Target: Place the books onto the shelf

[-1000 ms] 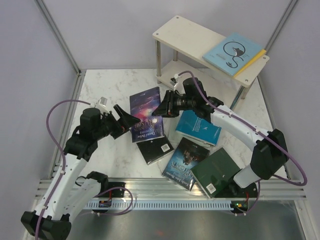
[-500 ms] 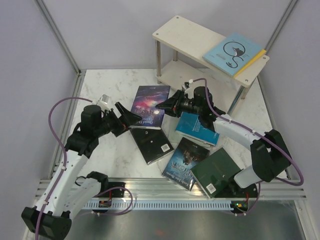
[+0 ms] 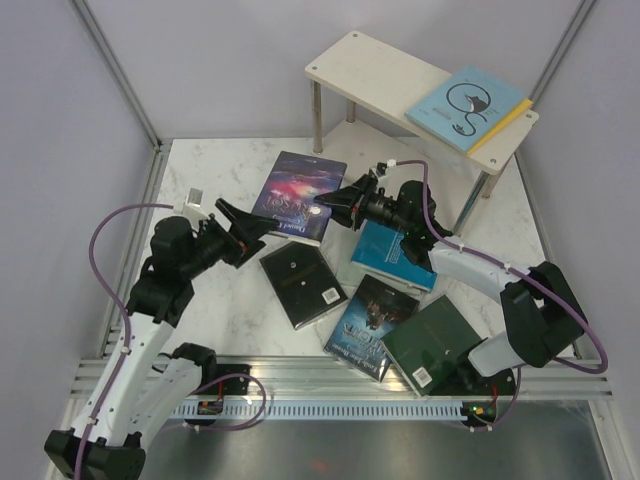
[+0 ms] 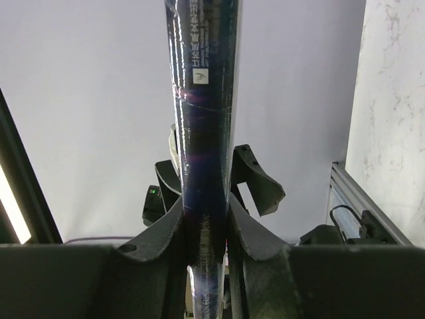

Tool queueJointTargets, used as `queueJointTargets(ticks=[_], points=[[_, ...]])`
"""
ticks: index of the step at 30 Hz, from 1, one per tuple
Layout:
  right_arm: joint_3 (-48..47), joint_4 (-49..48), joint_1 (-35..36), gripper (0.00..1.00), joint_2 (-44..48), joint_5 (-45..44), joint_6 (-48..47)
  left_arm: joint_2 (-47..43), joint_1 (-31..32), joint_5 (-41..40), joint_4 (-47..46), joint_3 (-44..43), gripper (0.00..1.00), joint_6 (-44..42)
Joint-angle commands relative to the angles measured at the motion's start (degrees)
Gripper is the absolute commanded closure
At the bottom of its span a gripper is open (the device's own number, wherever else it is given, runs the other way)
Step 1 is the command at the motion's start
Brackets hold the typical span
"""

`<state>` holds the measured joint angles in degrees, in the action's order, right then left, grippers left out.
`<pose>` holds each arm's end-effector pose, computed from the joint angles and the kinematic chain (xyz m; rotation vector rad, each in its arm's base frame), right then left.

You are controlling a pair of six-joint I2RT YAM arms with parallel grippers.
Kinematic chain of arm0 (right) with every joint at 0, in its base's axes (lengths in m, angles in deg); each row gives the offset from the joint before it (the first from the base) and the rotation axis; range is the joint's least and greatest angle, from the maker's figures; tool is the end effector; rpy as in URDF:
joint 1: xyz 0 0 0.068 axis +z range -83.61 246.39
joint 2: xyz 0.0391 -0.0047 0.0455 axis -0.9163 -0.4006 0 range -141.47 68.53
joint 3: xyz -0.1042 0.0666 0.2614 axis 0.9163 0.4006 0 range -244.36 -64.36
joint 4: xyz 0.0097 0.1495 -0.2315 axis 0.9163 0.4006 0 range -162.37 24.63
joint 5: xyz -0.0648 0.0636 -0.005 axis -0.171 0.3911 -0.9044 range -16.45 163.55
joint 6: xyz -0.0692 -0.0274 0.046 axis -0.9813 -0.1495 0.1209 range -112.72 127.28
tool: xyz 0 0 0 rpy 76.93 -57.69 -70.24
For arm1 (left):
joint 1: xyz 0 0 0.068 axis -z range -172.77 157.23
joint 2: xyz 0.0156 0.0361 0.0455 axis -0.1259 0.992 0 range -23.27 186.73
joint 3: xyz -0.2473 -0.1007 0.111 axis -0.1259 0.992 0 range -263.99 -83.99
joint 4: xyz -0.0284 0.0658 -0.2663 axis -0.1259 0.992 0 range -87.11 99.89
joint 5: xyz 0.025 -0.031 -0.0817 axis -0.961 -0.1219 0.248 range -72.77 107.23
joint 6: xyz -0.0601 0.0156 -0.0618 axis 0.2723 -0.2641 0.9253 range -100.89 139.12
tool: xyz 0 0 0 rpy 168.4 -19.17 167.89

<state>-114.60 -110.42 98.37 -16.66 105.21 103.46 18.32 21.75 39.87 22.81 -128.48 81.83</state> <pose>0.3041 0.2380 0.3011 0.5322 1.9272 2.0558 0.1920 -0.0805 0.3304 -0.5557 1.9805 -1.2577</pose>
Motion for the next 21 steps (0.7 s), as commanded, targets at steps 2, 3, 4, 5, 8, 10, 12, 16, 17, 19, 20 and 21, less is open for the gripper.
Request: queueJointTargets(ticks=[2,3,4,5,8,10,12,16,17,19,20,21], points=[[-1.5,-13.5,-0.1,1.0,4.2,-1.2,5.4,-0.1,-0.4,-1.1,-5.9,1.7,0.08,7.6],[-1.2,-13.6,-0.3,1.0,4.3,-1.4,5.6,0.2,-0.4,-1.1,-7.0,1.9,0.09,9.0],[-1.1,-13.8,-0.2,1.0,4.6,-1.9,5.9,0.3,-0.4,-1.1,-9.0,2.0,0.1,9.8],[-1.0,-14.1,-0.1,1.0,4.7,-2.3,6.6,0.3,-0.4,-1.3,-9.7,2.3,0.11,10.6],[-1.2,-14.4,0.0,1.0,4.9,-3.2,7.2,0.7,-0.5,-2.3,-11.8,2.1,0.12,12.7],[-2.0,-13.8,0.6,1.0,5.0,-3.6,7.4,0.9,-0.4,-3.3,-12.5,2.1,0.14,14.0],[-3.1,-12.0,1.1,1.0,4.9,-4.1,6.3,1.0,-0.4,-4.0,-13.7,1.8,0.16,15.4],[-4.3,-9.4,3.5,1.0,4.8,-6.3,5.5,2.5,-0.2,-6.2,-13.9,0.2,0.22,16.8],[-4.7,-9.2,3.8,1.0,4.7,-7.1,5.5,2.9,0.0,-6.5,-14.0,-0.3,0.23,17.2],[-5.0,-8.5,5.0,1.0,4.2,-8.9,5.7,4.1,0.2,-7.0,-14.0,-1.1,0.23,17.4],[-5.4,-8.5,5.4,1.0,3.7,-9.2,5.8,4.6,0.4,-7.2,-14.1,-1.8,0.24,17.4],[-6.4,-8.5,5.7,1.0,2.9,-9.9,5.9,4.9,1.0,-7.4,-14.1,-2.2,0.25,17.4]])
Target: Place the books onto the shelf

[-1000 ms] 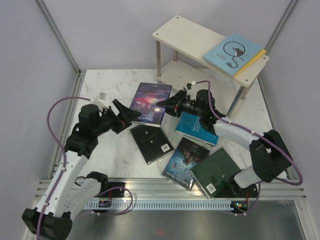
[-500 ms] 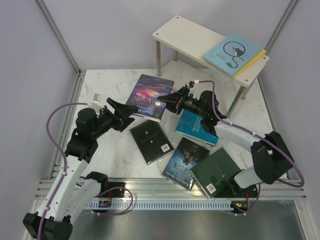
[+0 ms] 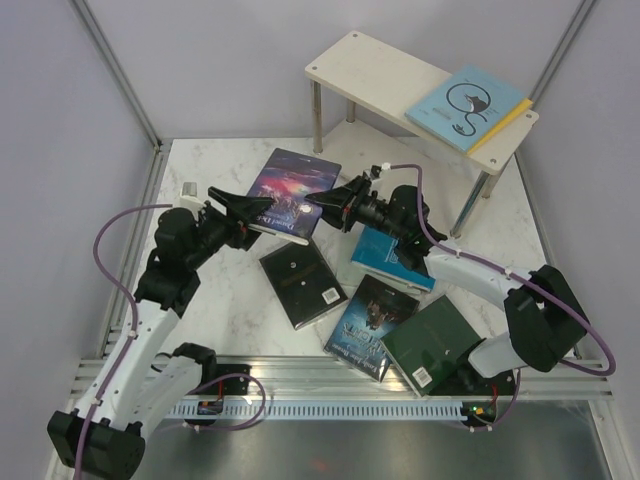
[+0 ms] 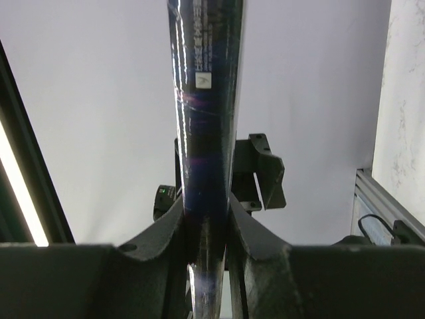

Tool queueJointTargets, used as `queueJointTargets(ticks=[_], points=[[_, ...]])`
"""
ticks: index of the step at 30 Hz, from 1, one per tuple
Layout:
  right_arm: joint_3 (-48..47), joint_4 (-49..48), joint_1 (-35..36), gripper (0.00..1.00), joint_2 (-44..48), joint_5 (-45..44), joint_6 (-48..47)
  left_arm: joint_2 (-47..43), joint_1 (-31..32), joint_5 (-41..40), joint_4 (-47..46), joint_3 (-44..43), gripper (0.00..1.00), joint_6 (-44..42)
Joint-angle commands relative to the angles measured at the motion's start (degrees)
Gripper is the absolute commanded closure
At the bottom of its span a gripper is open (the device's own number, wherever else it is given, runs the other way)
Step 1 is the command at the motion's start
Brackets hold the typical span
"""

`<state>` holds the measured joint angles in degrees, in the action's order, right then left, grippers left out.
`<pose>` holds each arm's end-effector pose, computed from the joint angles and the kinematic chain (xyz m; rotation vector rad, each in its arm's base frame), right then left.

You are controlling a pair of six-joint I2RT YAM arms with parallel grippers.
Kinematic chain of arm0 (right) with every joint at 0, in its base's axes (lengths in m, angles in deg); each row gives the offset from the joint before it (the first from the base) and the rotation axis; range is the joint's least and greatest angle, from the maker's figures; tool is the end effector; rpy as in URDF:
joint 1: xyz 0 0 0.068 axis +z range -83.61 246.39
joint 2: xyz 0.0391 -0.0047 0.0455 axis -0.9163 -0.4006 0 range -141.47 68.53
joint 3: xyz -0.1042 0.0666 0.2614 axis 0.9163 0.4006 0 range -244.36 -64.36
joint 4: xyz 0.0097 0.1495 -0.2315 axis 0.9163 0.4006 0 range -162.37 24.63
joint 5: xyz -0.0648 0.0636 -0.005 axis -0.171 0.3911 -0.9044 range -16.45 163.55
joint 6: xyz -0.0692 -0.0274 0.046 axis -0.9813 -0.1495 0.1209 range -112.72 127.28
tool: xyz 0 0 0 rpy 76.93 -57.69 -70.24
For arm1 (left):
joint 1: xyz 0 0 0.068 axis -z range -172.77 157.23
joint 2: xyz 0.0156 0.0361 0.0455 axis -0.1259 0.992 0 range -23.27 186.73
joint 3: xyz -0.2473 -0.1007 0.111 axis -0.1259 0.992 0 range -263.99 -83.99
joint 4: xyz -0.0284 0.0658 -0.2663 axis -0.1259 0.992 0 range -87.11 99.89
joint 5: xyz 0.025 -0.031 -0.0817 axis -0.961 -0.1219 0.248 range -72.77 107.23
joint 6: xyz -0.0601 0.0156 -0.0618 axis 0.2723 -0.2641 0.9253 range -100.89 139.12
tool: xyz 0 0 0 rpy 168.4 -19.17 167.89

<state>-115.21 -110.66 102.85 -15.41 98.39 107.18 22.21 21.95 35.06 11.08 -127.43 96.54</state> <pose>0.2902 0.2550 0.3141 0.6123 1.8667 2.0978 0.2173 -0.0816 0.3382 -0.8002 1.8073 -1.3929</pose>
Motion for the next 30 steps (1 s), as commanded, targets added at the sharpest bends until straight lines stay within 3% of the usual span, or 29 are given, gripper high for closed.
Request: queueJointTargets(ticks=[1,9,23,30], points=[[-6.4,-8.4,1.9,1.0,1.3,-3.4,2.2,1.4,1.2,-3.2,-2.4,-3.6,0.26,2.7],[-10.8,0.5,2.9,1.0,0.4,-7.1,-1.4,1.7,3.5,-6.3,-0.8,-6.0,0.41,2.6],[-17.8,9.0,4.9,1.0,-2.1,-9.9,-4.7,3.0,5.6,-9.5,2.0,-7.5,0.47,2.4],[-17.6,10.3,5.4,1.0,-1.7,-9.5,-5.5,5.8,5.8,-10.1,3.9,-10.3,0.88,1.7]])
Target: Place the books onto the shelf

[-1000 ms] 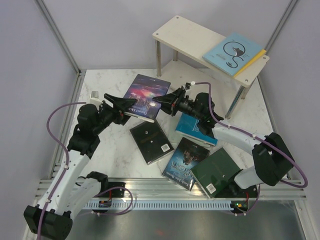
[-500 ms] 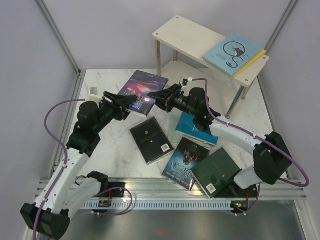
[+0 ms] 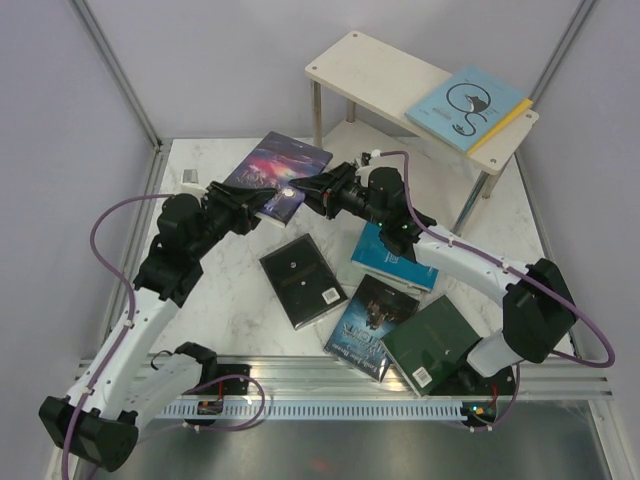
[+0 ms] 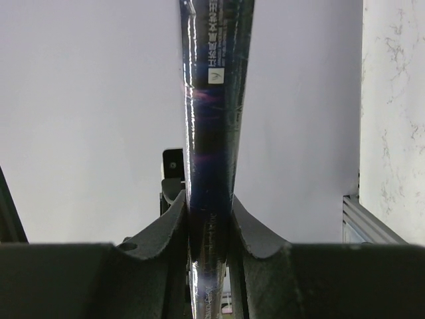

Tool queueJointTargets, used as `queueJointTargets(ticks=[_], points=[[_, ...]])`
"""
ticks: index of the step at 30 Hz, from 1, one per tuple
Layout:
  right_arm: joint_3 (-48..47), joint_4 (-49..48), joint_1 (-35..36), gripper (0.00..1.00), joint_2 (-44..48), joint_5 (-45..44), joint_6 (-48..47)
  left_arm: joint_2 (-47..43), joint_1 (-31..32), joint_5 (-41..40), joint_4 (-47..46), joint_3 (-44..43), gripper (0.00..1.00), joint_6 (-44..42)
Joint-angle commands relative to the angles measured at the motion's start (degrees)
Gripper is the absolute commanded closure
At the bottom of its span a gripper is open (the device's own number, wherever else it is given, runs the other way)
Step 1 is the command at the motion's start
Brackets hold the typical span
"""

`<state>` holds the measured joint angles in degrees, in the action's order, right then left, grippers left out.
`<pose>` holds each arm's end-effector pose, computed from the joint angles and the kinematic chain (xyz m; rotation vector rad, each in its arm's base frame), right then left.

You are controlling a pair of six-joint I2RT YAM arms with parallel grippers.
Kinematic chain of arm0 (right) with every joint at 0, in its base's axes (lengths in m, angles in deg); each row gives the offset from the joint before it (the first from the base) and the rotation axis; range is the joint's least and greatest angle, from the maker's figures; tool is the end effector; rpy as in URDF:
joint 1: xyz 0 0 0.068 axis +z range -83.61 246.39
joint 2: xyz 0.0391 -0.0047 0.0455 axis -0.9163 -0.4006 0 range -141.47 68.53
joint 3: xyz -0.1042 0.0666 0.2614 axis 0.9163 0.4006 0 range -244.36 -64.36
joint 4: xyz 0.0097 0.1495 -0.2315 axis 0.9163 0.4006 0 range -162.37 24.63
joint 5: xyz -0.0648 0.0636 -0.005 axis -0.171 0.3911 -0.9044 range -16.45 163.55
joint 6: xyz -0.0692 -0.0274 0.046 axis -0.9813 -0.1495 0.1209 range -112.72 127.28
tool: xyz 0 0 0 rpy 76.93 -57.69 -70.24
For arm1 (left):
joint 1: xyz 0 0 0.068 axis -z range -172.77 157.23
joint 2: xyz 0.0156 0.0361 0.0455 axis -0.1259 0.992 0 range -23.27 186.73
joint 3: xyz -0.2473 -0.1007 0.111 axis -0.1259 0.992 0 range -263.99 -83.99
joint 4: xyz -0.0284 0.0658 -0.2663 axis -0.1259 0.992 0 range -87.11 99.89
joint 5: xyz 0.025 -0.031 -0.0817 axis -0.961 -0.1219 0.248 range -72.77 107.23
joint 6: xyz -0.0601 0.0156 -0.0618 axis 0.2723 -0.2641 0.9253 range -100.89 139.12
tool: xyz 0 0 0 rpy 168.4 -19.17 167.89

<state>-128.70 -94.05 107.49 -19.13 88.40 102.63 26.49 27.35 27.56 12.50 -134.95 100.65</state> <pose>0.3035 0.2913 0.3420 0.6934 1.9148 1.9208 0.2265 -0.0977 0.3714 -0.8628 1.7499 -1.4126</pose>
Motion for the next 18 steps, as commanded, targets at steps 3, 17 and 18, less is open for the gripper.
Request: queueJointTargets(ticks=[3,17,18], points=[[-4.2,-5.6,0.7,1.0,2.7,1.2,-1.7,3.0,0.4,-3.3,4.1,-4.9,0.98,-3.3],[-12.9,15.6,-4.3,0.25,9.3,3.7,-16.2,12.9,-1.8,-0.1,9.4,-23.5,0.98,-16.3],[-13.1,16.5,-4.4,0.23,9.9,3.8,-16.9,14.0,-2.4,1.5,9.3,-26.5,0.98,-16.7]])
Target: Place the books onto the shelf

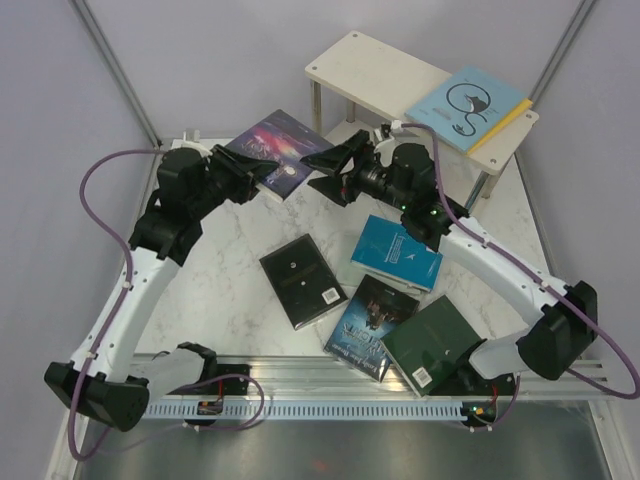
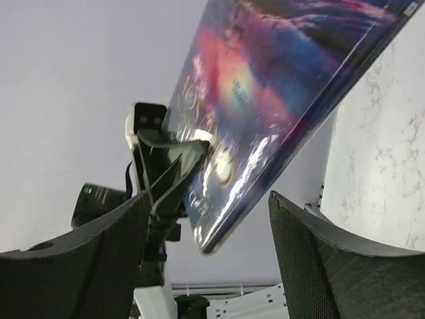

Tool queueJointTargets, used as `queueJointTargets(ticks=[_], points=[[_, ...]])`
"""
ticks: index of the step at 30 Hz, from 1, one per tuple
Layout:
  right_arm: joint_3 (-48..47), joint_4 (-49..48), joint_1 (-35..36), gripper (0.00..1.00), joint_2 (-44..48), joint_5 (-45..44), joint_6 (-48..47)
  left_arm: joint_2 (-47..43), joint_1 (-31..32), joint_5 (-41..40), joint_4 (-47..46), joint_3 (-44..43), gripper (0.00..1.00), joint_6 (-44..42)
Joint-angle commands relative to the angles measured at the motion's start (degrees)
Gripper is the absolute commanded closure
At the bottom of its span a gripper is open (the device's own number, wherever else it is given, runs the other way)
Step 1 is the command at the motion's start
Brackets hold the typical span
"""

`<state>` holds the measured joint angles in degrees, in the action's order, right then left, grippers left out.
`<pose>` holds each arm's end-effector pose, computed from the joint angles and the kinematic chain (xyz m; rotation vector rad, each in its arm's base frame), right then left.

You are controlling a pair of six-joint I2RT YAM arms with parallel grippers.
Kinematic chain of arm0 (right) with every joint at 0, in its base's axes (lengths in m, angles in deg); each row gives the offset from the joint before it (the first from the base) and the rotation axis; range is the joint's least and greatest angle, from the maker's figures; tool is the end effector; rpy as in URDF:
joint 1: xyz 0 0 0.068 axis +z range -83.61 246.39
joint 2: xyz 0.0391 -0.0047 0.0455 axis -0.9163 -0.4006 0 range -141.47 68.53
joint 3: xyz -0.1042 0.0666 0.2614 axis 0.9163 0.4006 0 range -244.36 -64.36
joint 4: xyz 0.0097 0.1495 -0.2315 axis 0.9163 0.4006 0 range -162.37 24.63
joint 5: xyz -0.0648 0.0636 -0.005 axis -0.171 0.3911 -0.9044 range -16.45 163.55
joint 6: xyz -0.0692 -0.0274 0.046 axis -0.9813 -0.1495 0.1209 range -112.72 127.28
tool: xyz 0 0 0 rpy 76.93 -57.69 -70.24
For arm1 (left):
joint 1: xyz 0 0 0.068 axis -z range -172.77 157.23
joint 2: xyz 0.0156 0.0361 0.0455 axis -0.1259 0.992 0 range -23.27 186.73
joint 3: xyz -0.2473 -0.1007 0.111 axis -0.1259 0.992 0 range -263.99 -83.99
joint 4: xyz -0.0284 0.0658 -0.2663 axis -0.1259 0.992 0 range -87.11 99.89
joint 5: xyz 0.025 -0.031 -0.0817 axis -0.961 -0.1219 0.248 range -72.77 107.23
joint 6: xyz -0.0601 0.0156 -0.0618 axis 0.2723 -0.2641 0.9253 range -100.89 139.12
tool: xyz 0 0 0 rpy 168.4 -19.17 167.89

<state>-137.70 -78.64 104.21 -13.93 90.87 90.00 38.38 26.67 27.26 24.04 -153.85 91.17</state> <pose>0.2998 0.2620 0.4026 0.4852 1.9170 1.7646 0.2617 -0.1066 0.4236 -0.7557 1.8418 -1.2544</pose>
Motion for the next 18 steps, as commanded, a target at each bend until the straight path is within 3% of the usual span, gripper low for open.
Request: queueJointTargets(ticks=[1,8,14,18], points=[[-4.7,1.8,-1.3,0.23,5.3,1.3,-5.8,3.1,-2.8,2.8,-2.6,-9.4,0.98,-8.0],[-8.2,11.8,-3.6,0.22,12.6,1.9,-14.6,18.0,-5.8,14.0,-11.6,-27.2,0.98,-7.5],[-9.1,19.2,-5.4,0.21,17.8,0.3,-19.2,29.7,-5.9,18.8,-20.9,-41.3,0.98,-1.6],[-9.2,22.0,-7.1,0.2,19.8,-0.5,-20.3,43.0,-5.6,21.0,-26.0,-51.4,0.98,4.6]])
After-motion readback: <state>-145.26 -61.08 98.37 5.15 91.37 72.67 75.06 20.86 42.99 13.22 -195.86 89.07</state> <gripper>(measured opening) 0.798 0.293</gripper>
